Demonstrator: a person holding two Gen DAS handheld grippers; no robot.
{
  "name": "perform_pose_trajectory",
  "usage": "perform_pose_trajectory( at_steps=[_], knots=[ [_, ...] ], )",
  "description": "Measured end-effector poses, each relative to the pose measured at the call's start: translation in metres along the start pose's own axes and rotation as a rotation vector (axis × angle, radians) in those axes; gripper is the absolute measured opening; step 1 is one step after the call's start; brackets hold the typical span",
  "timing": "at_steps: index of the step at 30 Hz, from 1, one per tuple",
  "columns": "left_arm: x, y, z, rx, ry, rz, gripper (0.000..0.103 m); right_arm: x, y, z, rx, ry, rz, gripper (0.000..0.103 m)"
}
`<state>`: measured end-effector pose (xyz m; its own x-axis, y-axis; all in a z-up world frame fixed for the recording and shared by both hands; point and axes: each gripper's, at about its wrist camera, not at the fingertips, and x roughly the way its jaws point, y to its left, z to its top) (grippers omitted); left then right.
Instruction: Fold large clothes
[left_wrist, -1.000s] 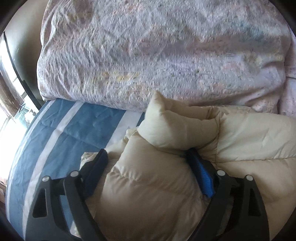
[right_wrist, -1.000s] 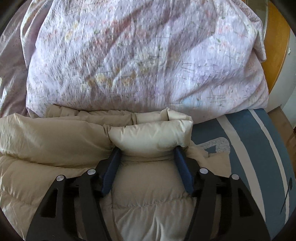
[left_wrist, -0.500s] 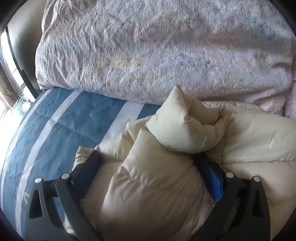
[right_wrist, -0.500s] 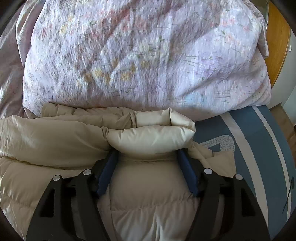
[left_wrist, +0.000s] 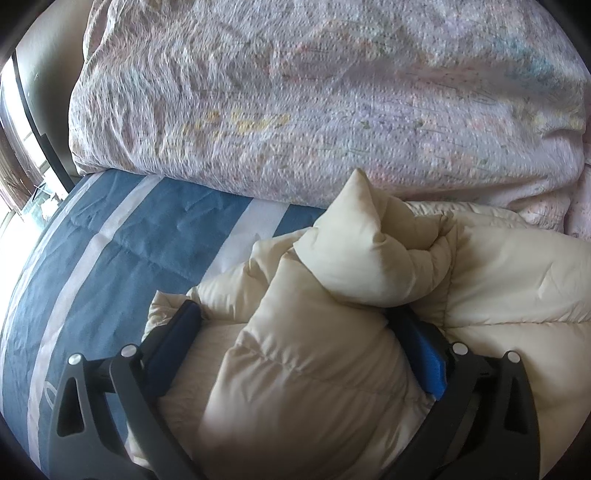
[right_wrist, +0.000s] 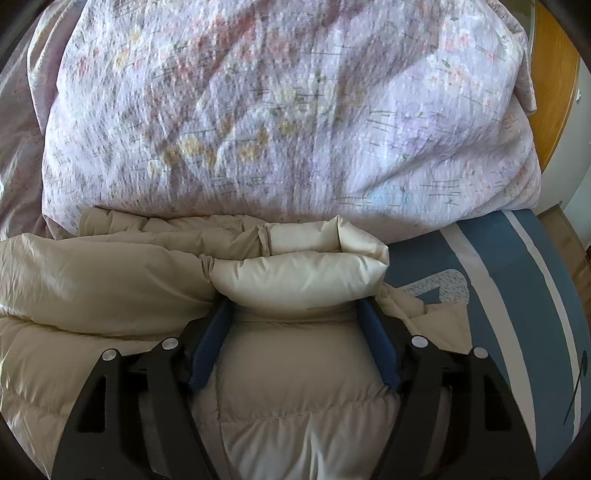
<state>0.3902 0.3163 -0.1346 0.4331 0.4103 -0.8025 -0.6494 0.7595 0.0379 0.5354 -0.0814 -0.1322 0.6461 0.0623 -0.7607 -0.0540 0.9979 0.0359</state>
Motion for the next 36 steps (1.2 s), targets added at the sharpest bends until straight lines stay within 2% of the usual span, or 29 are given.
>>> perform_pose_trajectory(
  at_steps=[6,8,9,11,12,14,15,17,21,27,31,36],
  knots=[
    [-0.002,-0.002,-0.001,-0.001,0.0,0.005,0.101,0.001,-0.002,0.002,0.013,0.005,0.009,0.073],
    [-0.007,-0.002,0.002,0.006,0.021,0.014,0.1,0.0,-0.003,0.005,-0.004,0.044,0.021,0.073],
    [-0.012,-0.001,0.003,0.01,0.035,0.013,0.1,-0.003,-0.006,0.01,-0.019,0.093,0.03,0.073],
    [-0.03,0.006,0.003,0.004,0.039,-0.025,0.1,-0.024,-0.02,0.016,0.006,0.129,0.105,0.073],
    [-0.043,0.011,0.001,0.005,0.029,-0.051,0.1,-0.034,-0.027,0.017,0.02,0.123,0.132,0.076],
    [-0.065,0.025,-0.005,0.012,0.005,-0.071,0.1,-0.058,-0.046,0.014,0.049,0.11,0.166,0.092],
    [-0.072,0.03,-0.009,0.013,0.003,-0.072,0.1,-0.069,-0.059,0.009,0.066,0.113,0.185,0.093],
    [-0.086,0.048,-0.021,0.005,0.018,-0.085,0.1,-0.079,-0.077,0.0,0.091,0.148,0.212,0.093],
    [-0.097,0.074,-0.046,-0.015,0.068,-0.121,0.099,-0.081,-0.11,-0.029,0.17,0.274,0.254,0.093],
    [-0.102,0.091,-0.086,-0.066,0.152,-0.199,0.093,-0.085,-0.125,-0.074,0.355,0.376,0.351,0.093],
    [-0.101,0.092,-0.107,-0.127,0.196,-0.242,0.086,-0.084,-0.121,-0.095,0.416,0.41,0.375,0.091],
    [-0.101,0.099,-0.122,-0.26,0.208,-0.311,0.073,-0.089,-0.12,-0.108,0.472,0.383,0.356,0.077]
  ],
)
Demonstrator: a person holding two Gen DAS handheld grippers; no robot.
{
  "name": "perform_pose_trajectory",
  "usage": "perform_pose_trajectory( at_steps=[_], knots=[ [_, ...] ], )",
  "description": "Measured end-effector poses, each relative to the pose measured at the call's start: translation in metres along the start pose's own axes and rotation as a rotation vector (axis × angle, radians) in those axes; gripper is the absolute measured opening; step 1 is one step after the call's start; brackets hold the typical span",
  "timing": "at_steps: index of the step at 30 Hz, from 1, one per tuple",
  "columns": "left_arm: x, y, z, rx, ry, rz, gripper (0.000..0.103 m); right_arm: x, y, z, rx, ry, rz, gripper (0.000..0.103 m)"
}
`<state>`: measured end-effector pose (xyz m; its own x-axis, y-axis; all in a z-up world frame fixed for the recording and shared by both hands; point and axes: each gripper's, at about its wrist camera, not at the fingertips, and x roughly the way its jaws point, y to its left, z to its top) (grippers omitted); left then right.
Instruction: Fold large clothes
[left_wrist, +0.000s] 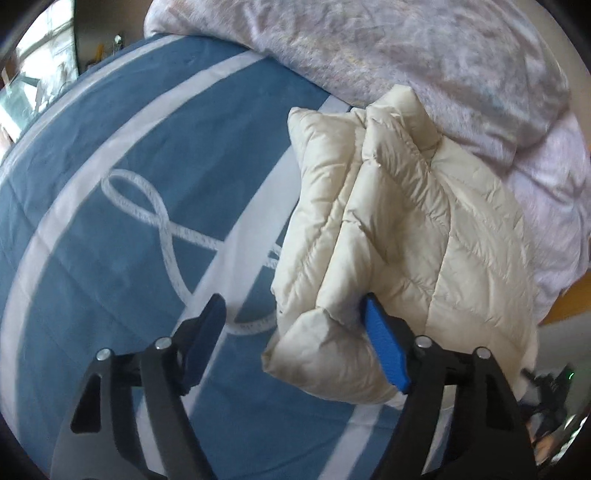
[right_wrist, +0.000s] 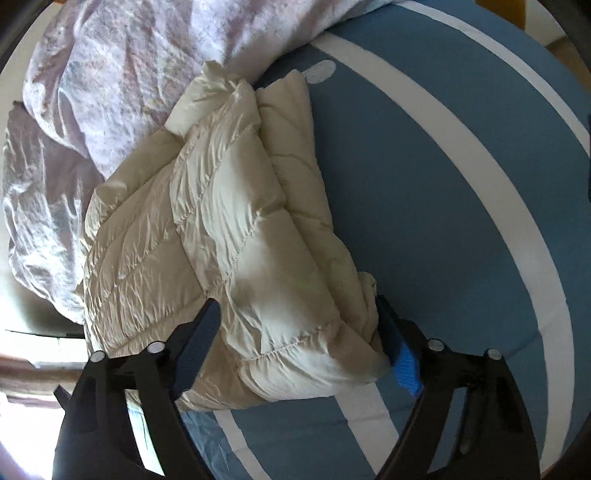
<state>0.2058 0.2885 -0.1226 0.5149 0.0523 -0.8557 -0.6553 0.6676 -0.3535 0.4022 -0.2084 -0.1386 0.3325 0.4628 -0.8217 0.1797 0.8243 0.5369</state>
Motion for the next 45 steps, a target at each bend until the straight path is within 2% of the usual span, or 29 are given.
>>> perform_pose_trajectory(
  at_steps=[1,2,3,4,5,6,8,11,15,21,27,36,39,41,42,43,44,45],
  knots=[
    [0.0,-0.001,-0.002,-0.015,-0.005,-0.008,0.071,-0.001,-0.002,0.001,0.015,-0.003,-0.002,0.069],
    [0.001,-0.001,-0.003,-0.023,-0.005,-0.017,0.064,-0.001,-0.004,0.001,0.032,-0.004,-0.001,0.056],
    [0.001,-0.002,-0.005,-0.032,-0.005,-0.033,0.057,-0.002,-0.01,-0.002,0.059,0.001,0.024,0.049],
    [0.003,-0.003,-0.007,-0.045,0.004,-0.07,0.04,-0.005,-0.015,-0.004,0.08,0.003,0.048,0.038],
    [0.002,-0.003,-0.008,-0.054,0.007,-0.079,0.033,-0.008,-0.017,-0.005,0.095,-0.002,0.066,0.029],
    [0.001,-0.006,-0.009,-0.058,0.003,-0.071,0.029,-0.012,-0.016,-0.009,0.1,-0.014,0.082,0.025],
    [-0.004,-0.011,-0.007,-0.052,-0.008,-0.064,0.015,-0.021,-0.01,-0.016,0.096,-0.042,0.104,0.018],
    [-0.024,-0.014,-0.008,-0.031,-0.044,-0.07,0.01,-0.036,-0.002,-0.023,0.101,-0.066,0.163,0.015],
    [-0.049,0.0,-0.012,-0.002,-0.069,-0.074,0.009,-0.054,-0.005,-0.05,0.069,-0.048,0.218,0.015],
    [-0.074,0.042,-0.038,-0.007,-0.06,-0.037,0.009,-0.044,-0.011,-0.099,0.032,0.035,0.219,0.015],
    [-0.087,0.068,-0.066,-0.008,-0.047,-0.015,0.01,-0.046,-0.021,-0.132,0.019,0.057,0.223,0.015],
    [-0.087,0.073,-0.083,-0.007,-0.043,0.021,0.011,-0.042,-0.013,-0.137,-0.03,0.059,0.164,0.016],
    [-0.086,0.074,-0.083,-0.01,-0.041,0.038,0.019,-0.04,0.017,-0.127,-0.108,0.03,0.068,0.025],
    [-0.086,0.075,-0.083,-0.017,-0.041,0.044,0.026,-0.048,0.031,-0.125,-0.177,-0.019,-0.025,0.041],
    [-0.086,0.076,-0.082,-0.02,-0.038,0.048,0.029,-0.049,0.036,-0.123,-0.199,-0.044,-0.057,0.045],
    [-0.086,0.076,-0.082,-0.022,-0.039,0.052,0.038,-0.054,0.045,-0.121,-0.228,-0.089,-0.098,0.056],
    [-0.086,0.078,-0.081,-0.027,-0.041,0.059,0.049,-0.059,0.053,-0.119,-0.249,-0.129,-0.129,0.059],
    [-0.087,0.078,-0.08,-0.033,-0.044,0.065,0.054,-0.063,0.062,-0.117,-0.271,-0.159,-0.154,0.059]
  ],
)
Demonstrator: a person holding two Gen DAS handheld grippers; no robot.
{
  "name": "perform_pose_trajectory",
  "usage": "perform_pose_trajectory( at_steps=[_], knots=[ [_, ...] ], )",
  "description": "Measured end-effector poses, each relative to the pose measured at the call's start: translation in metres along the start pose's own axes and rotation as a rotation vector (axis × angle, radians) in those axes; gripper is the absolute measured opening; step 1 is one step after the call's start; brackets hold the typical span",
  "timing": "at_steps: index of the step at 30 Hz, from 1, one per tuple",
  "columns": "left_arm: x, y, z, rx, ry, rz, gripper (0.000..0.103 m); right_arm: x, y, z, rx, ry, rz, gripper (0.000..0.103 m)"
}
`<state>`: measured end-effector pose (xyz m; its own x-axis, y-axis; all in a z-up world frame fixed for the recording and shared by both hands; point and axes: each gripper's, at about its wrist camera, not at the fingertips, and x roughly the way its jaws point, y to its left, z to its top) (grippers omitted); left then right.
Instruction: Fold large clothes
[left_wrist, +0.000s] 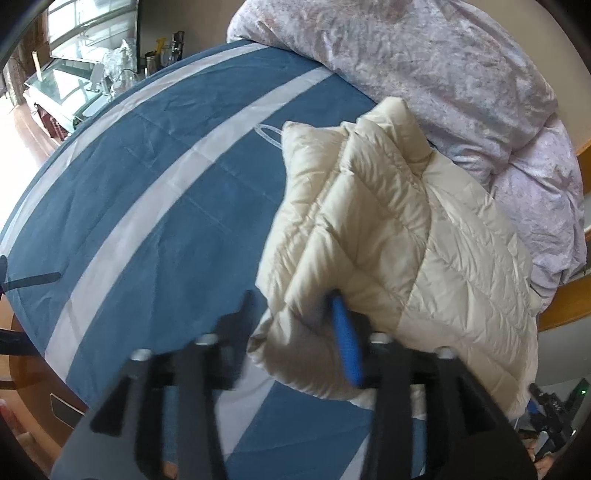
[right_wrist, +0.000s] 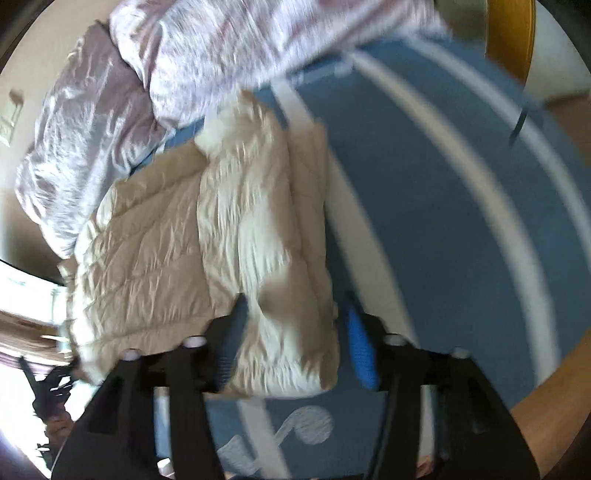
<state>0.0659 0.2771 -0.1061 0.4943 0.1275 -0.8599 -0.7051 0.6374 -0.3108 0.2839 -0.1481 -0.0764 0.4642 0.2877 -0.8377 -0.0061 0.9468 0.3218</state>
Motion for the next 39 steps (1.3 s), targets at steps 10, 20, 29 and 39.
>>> perform_pose_trajectory(
  at_steps=[10,20,29,39],
  knots=[
    [0.007,-0.004,0.028,-0.021,0.002,-0.018,0.085,0.015,0.127,-0.005,-0.321,-0.037,0.123,0.053],
    [0.019,-0.013,0.055,-0.006,0.009,-0.047,0.088,0.049,0.183,-0.037,-0.459,0.019,0.109,0.049],
    [0.035,-0.007,0.072,-0.035,0.035,-0.05,0.088,0.08,0.19,-0.053,-0.458,0.045,0.068,0.05],
    [0.06,-0.015,0.078,-0.037,0.099,-0.081,0.088,0.087,0.185,-0.053,-0.437,0.05,0.078,0.051]
  ],
)
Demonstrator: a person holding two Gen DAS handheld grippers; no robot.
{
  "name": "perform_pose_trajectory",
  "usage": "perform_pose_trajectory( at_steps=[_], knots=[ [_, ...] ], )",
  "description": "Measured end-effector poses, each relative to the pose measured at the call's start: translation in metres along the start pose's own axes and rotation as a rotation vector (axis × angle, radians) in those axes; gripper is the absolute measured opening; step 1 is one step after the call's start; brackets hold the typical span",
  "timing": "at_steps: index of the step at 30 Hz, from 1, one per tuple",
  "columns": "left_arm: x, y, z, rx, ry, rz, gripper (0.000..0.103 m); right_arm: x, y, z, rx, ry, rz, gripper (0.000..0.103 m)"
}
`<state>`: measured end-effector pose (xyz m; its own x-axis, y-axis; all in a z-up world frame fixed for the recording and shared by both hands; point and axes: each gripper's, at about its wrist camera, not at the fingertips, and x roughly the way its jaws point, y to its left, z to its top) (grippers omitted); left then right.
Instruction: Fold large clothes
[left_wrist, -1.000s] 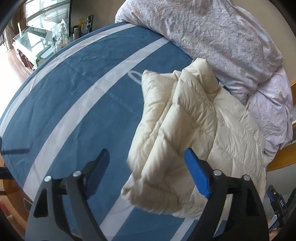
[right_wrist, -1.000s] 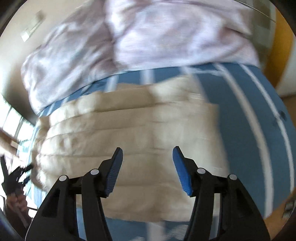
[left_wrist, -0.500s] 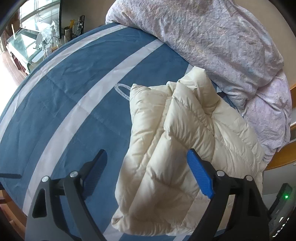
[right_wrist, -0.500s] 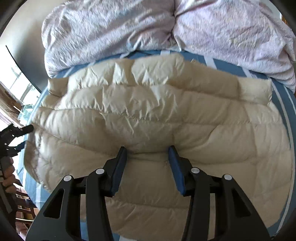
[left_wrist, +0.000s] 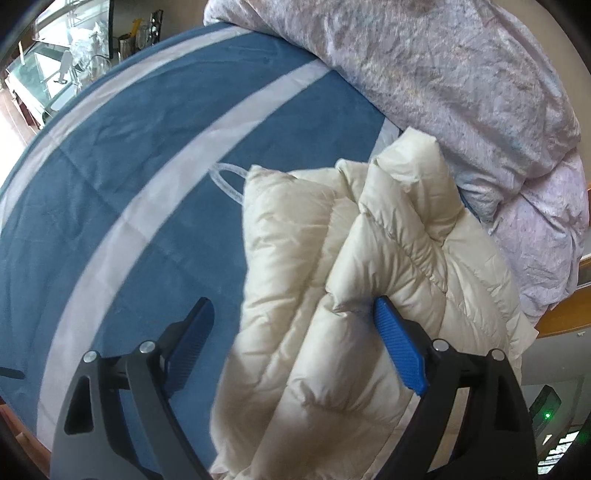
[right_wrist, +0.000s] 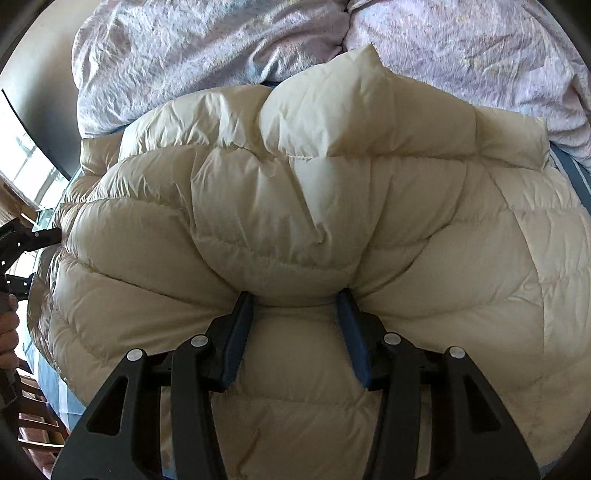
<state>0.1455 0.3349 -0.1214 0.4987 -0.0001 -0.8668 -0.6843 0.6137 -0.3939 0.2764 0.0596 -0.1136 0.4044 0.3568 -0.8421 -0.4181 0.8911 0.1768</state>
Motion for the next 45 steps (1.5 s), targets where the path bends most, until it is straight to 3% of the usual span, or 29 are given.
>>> perform_pose_trajectory(
  at_steps=[6,9,14,20,27,34,45],
  knots=[
    [0.011,-0.013,-0.007,0.033,0.025,-0.024,0.086,0.0,-0.001,-0.001,0.004,-0.004,0.012,0.051],
    [0.01,-0.016,-0.012,0.042,0.018,-0.036,0.072,0.0,-0.002,-0.001,0.007,-0.003,0.016,0.051],
    [0.004,-0.017,-0.016,0.038,0.007,-0.084,0.039,0.001,-0.003,-0.001,0.013,-0.003,0.023,0.051],
    [-0.011,-0.027,-0.021,0.079,-0.033,-0.094,0.02,0.002,-0.004,-0.002,0.014,-0.004,0.033,0.051],
    [-0.047,-0.052,-0.023,0.101,-0.098,-0.146,0.015,0.004,-0.007,0.0,0.027,0.002,0.06,0.051],
    [-0.087,-0.105,-0.033,0.135,-0.15,-0.229,0.015,0.005,-0.01,-0.001,0.041,0.008,0.089,0.051],
    [-0.128,-0.199,-0.056,0.219,-0.138,-0.349,0.015,0.006,-0.02,0.0,0.065,0.002,0.124,0.05]
  ],
)
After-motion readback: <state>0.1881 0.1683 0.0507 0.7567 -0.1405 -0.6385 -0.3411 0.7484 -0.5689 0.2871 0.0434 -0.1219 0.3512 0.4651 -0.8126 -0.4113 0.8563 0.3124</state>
